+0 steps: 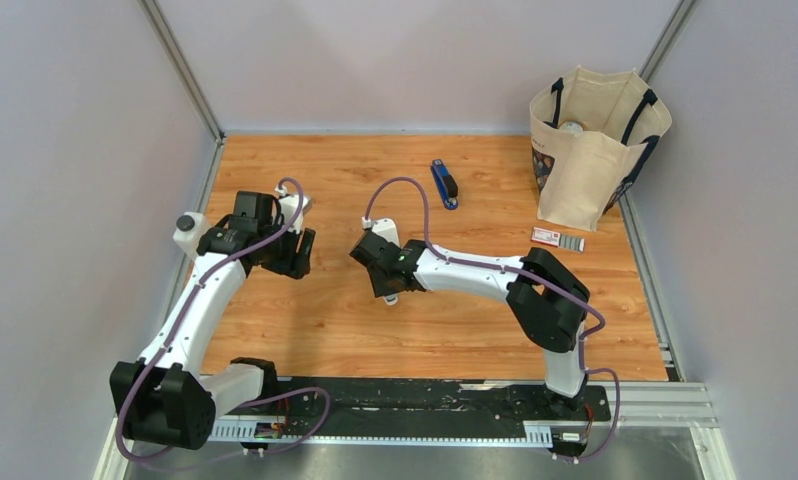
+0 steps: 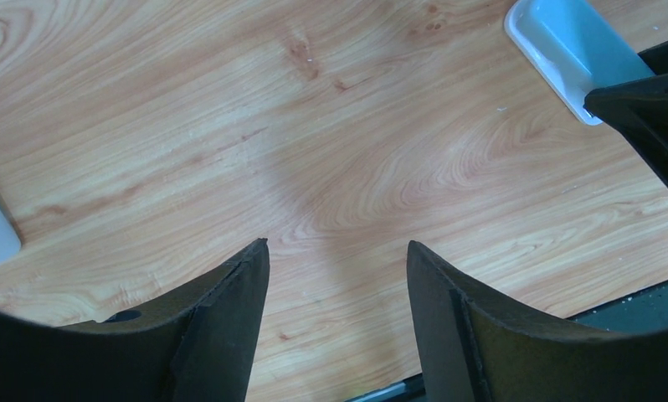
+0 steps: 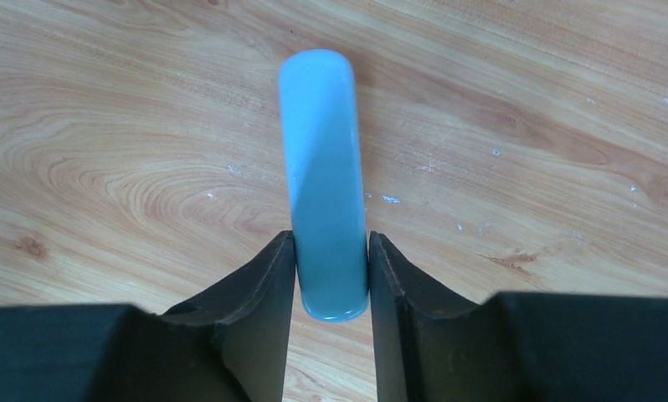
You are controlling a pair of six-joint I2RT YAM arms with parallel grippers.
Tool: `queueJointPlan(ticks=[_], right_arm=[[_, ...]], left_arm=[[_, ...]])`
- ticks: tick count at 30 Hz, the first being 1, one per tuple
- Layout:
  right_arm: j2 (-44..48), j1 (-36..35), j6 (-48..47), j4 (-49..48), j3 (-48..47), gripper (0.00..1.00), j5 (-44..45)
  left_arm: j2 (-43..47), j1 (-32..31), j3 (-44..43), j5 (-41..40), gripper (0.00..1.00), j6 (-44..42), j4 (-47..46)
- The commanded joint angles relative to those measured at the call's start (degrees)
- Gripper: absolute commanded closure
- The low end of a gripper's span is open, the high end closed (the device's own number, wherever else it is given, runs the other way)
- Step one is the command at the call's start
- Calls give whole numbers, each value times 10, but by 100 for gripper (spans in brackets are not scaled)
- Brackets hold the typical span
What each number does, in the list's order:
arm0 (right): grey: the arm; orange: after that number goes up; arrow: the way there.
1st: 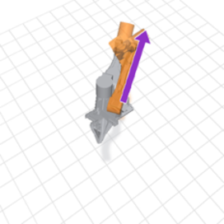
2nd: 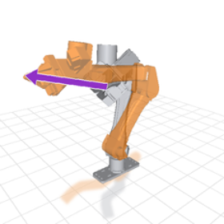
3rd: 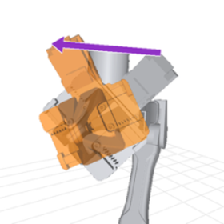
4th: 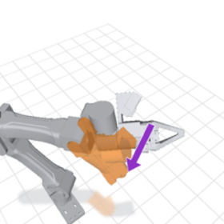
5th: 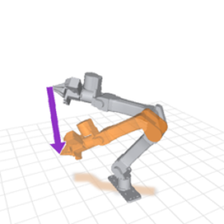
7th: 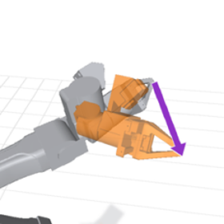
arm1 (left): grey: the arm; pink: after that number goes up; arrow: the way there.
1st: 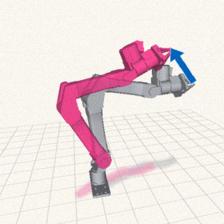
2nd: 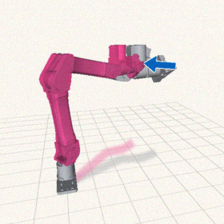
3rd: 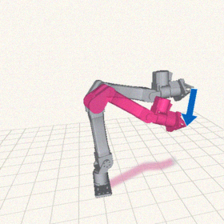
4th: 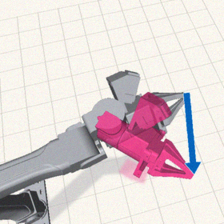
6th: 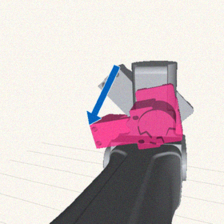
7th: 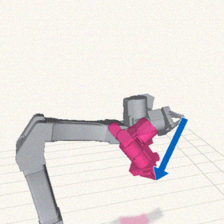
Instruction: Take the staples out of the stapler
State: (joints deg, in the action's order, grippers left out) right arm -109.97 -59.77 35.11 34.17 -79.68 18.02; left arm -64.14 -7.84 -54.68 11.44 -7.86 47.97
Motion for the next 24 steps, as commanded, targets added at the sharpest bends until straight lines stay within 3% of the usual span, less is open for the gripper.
queueJointPlan(ticks=[1, 5, 10, 15, 20, 24], right_arm=[[-6, -3, -18, 14, -23, 67, 18], [2, -3, -17, 9, -28, 79, 1], [38, -3, 5, -59, -30, 85, -78], [57, 0, 44, -153, -31, 92, -151], [56, 7, 112, -228, -16, 100, -195], [53, 10, 165, -279, -3, 100, -204]], left_arm=[[5, 0, -10, -5, 29, -8, 3], [7, 0, -8, -1, 24, -9, 3], [9, 0, 0, 16, 19, -27, 1], [34, 4, 45, 73, 39, -60, -36], [40, 4, 61, 95, 40, -79, -35], [50, 4, 62, 130, 35, -88, -32]])
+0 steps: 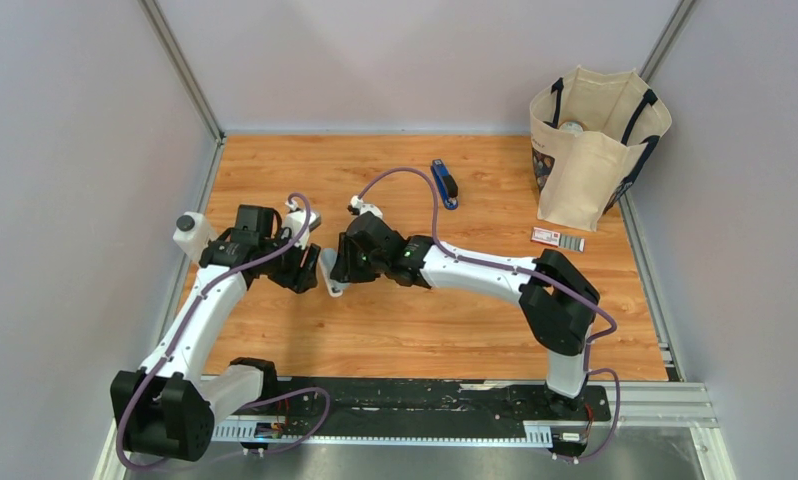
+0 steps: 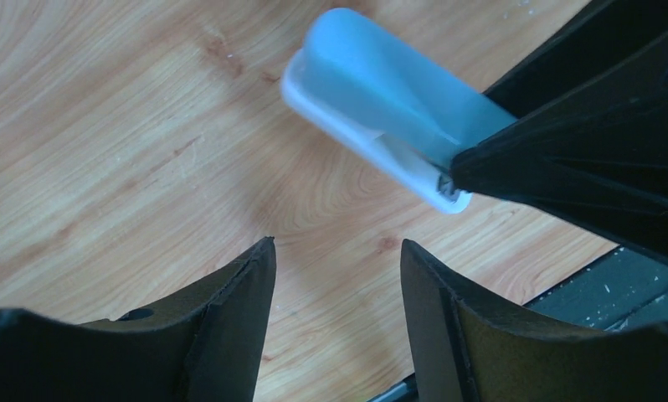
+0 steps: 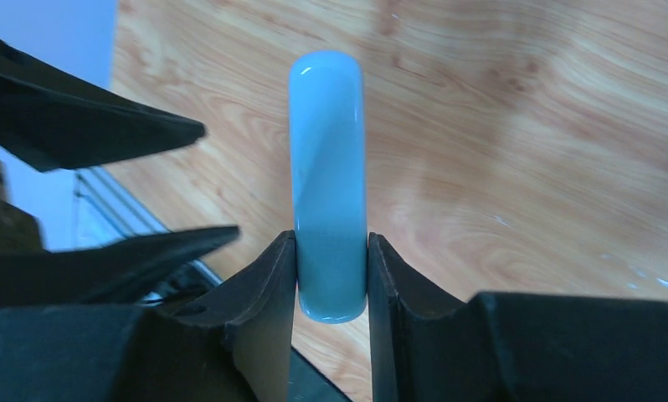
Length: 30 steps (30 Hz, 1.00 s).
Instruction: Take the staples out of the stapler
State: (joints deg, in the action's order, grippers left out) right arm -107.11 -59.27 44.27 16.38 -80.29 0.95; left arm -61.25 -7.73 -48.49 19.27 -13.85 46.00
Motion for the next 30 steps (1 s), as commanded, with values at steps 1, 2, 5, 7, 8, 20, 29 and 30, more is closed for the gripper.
queueJointPlan(ticks=[1, 2, 5, 7, 8, 20, 29, 30], right_arm=[[22, 6, 84, -109, 7, 100, -32], [22, 6, 92, -120, 11, 100, -34], [25, 10, 118, -156, 25, 100, -45], [31, 10, 128, -176, 36, 100, -44], [35, 12, 132, -182, 43, 100, -43], [67, 21, 160, -231, 91, 100, -35], [60, 21, 182, -259, 97, 100, -53], [59, 20, 185, -264, 100, 100, -55]], left_arm=[[21, 3, 0, 72, 33, -34, -8], [21, 3, -1, 87, 32, -40, -5], [15, 3, -2, 100, 28, -50, -2], [8, 3, 0, 98, 28, -56, -1], [4, 3, 1, 97, 28, -58, 0], [-21, 3, 9, 104, 29, -73, -6], [-22, 3, 7, 131, 33, -65, -9], [-21, 3, 7, 133, 35, -65, -10]])
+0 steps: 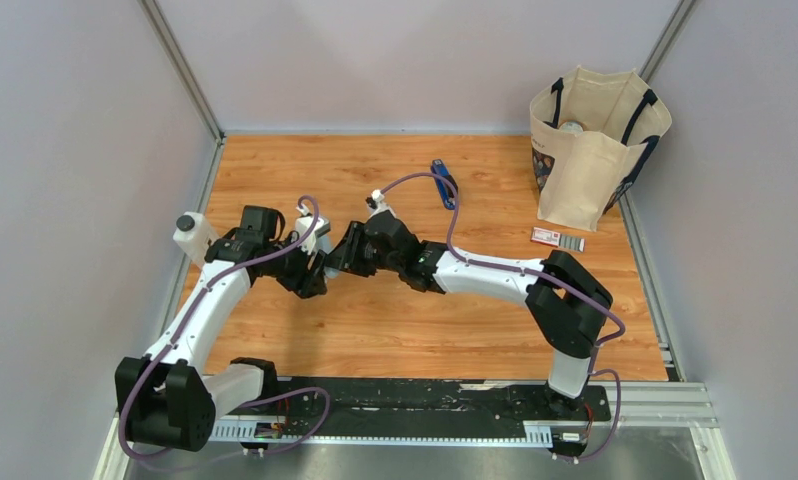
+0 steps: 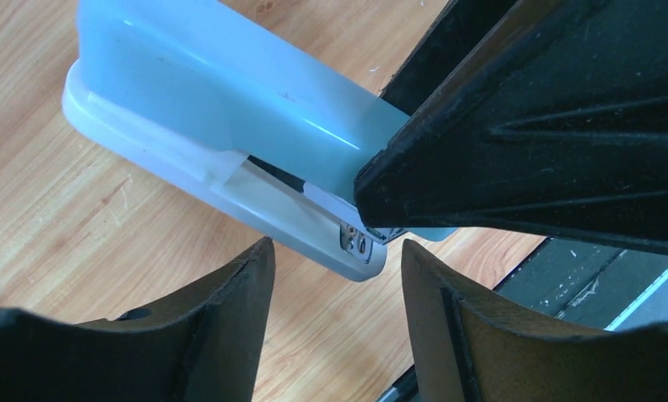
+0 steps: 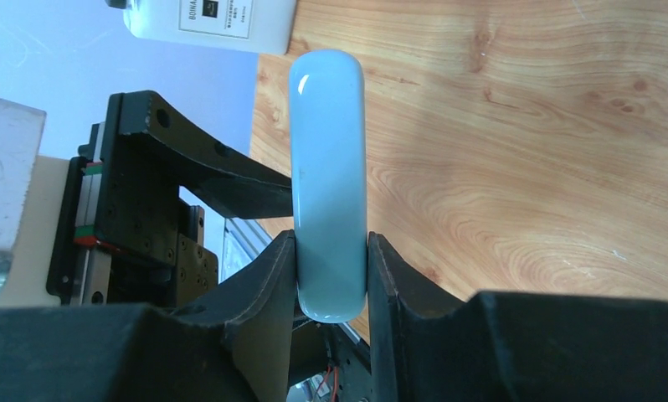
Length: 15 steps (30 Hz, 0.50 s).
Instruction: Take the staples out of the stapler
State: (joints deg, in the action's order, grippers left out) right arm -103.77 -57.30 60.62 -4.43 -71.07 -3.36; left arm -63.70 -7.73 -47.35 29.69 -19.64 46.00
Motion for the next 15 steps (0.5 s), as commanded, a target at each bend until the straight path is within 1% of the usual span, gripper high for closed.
queueJointPlan(ticks=[1, 3, 5, 7, 8, 12, 15], right_arm=[[25, 2, 27, -61, 8, 100, -17], [21, 1, 31, -68, 9, 100, -25], [19, 1, 35, -70, 11, 100, -31], [19, 2, 35, -72, 12, 100, -33], [19, 1, 34, -72, 13, 100, -35], [21, 2, 22, -67, 15, 100, -38], [23, 3, 0, -53, 11, 100, -39]], left_arm=[[3, 3, -4, 29, 38, -8, -11], [3, 3, -3, 30, 47, -10, -12], [5, 3, -2, 28, 59, -15, -12], [9, 3, -2, 22, 70, -22, -13], [13, 3, -1, 17, 74, -26, -12], [32, 3, 10, -17, 84, -35, -23], [48, 3, 16, -38, 85, -43, -27]])
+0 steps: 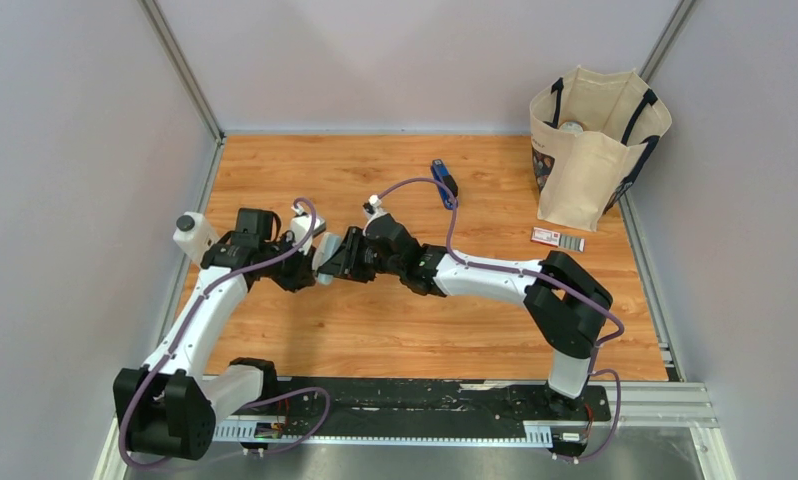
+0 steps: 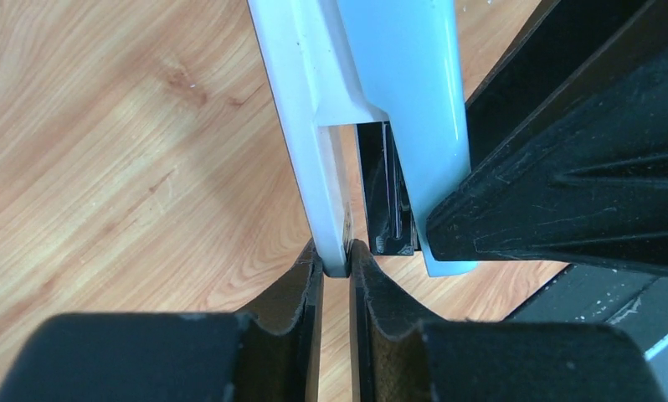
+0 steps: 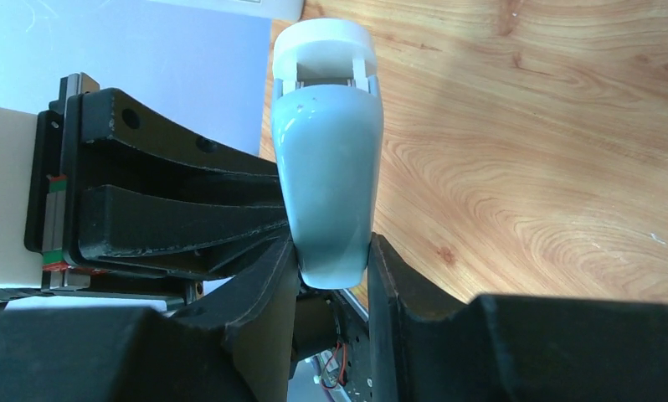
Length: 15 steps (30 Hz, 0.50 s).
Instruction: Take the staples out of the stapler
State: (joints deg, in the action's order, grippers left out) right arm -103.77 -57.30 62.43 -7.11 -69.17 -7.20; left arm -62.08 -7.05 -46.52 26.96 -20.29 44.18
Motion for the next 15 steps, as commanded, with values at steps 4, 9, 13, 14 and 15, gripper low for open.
queueJointPlan(ticks=[4, 9, 13, 14, 15], right_arm=[[24, 3, -46, -13, -6, 100, -2], [28, 2, -85, -8, 5, 100, -11], [29, 2, -111, -1, 19, 100, -17], [29, 0, -117, -3, 25, 100, -18], [30, 0, -122, -3, 31, 100, -19]], left_arm=[[53, -4, 20, -44, 85, -59, -15], [81, -4, 39, -87, 85, -101, -28], [94, -4, 47, -125, 85, -130, -40], [95, -4, 45, -132, 85, -135, -45], [94, -4, 44, -140, 85, -139, -47]])
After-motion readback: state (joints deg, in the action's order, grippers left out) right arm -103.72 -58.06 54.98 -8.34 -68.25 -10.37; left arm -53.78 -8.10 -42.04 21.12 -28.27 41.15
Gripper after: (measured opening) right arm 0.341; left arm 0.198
